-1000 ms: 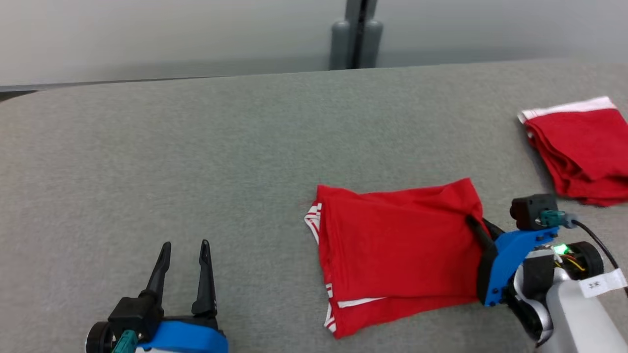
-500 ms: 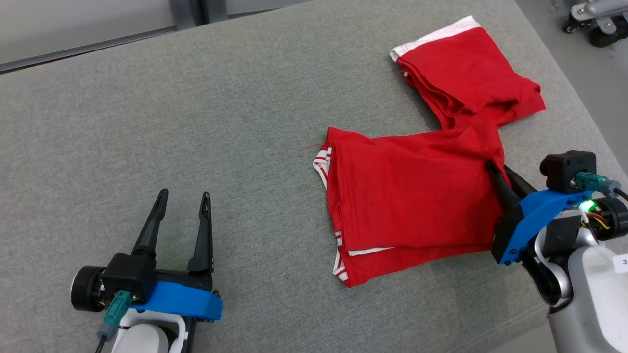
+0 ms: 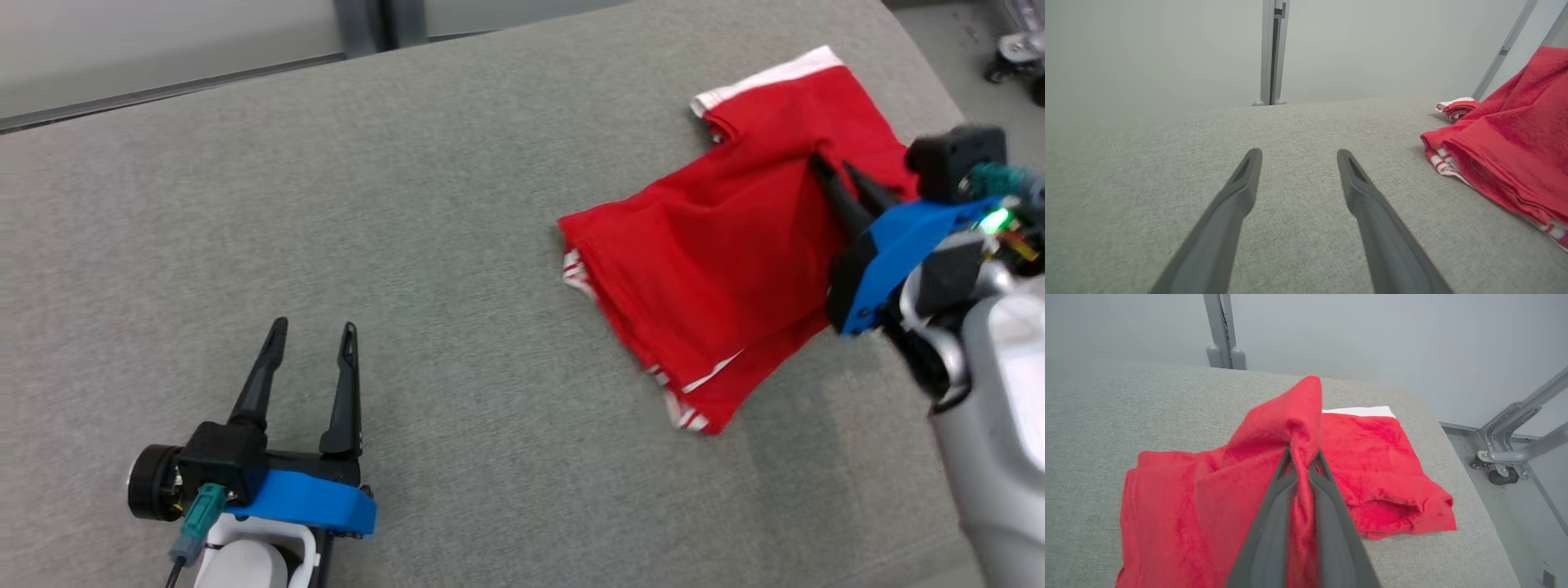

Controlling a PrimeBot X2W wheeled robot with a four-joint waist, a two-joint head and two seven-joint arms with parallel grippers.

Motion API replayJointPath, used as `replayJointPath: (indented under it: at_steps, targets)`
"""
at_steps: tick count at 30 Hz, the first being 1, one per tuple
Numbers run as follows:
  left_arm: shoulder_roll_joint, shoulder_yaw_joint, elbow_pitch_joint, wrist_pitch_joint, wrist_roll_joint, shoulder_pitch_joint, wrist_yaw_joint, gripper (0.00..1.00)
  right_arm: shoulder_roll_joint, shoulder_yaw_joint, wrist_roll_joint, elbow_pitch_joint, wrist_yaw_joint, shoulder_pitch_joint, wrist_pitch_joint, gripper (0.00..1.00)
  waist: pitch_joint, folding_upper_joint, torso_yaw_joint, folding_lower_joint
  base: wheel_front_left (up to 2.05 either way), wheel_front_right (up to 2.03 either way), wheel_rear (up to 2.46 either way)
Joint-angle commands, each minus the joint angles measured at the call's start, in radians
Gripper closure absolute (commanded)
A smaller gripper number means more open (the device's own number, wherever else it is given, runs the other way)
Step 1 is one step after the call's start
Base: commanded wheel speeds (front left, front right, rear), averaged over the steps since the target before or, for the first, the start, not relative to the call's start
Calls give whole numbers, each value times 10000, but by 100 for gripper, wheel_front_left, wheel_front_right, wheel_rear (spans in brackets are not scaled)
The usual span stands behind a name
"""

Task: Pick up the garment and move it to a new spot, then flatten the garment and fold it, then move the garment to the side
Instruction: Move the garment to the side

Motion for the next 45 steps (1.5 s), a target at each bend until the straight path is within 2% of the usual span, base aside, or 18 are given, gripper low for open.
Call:
replayJointPath:
  at_steps: [1,7,15,17,21,22,23,24,34,40,45]
  targets:
    - [-72,-34,83,-96,-55,-183,31,0,-363,49,93,15,-1,-525,191,100,-5,0,294,-1,0,0,0]
    - [-281,-239,394,-247,-90,-249,-37,0,-1671,84,362,248,-1,-1488,1010,100,-139,0,1173,-1,0,0,0]
    - [-462,-426,565,-368,-172,-333,-75,0,-3589,-682,165,912,-1,-1801,1963,100,-27,0,2155,-1,0,0,0]
    - [-458,-469,597,-388,-140,-346,-86,0,-3892,-915,120,1087,-1,-1805,2039,100,63,0,2311,-1,0,0,0]
    - [-452,-490,633,-400,-111,-393,-93,0,-4054,-1288,-13,1324,-1,-1833,1948,100,190,0,2464,-1,0,0,0]
    - [-446,-496,633,-407,-101,-416,-93,0,-4071,-1440,-112,1414,-1,-1845,1867,95,239,0,2494,-1,0,0,0]
    - [-435,-500,622,-412,-88,-426,-86,0,-4056,-1566,-238,1497,-1,-1849,1740,71,287,0,2511,-1,0,0,0]
    - [-424,-502,610,-411,-81,-435,-83,0,-4005,-1635,-366,1530,-1,-1862,1483,1,333,0,2521,-1,0,0,0]
    - [-335,-537,710,-434,-90,-577,-61,0,-3169,-1698,-882,2569,-1,-1529,-626,0,393,0,2327,-1,0,0,0]
    - [-274,-353,861,-433,-184,-600,132,0,-2707,-1222,-735,2820,-1,-1696,-1510,0,-15,0,2356,-1,0,0,0]
    - [-297,4,950,-445,-456,-602,282,0,-1965,-954,-625,2777,-1,-1535,-2328,0,-562,0,2496,-1,0,0,0]
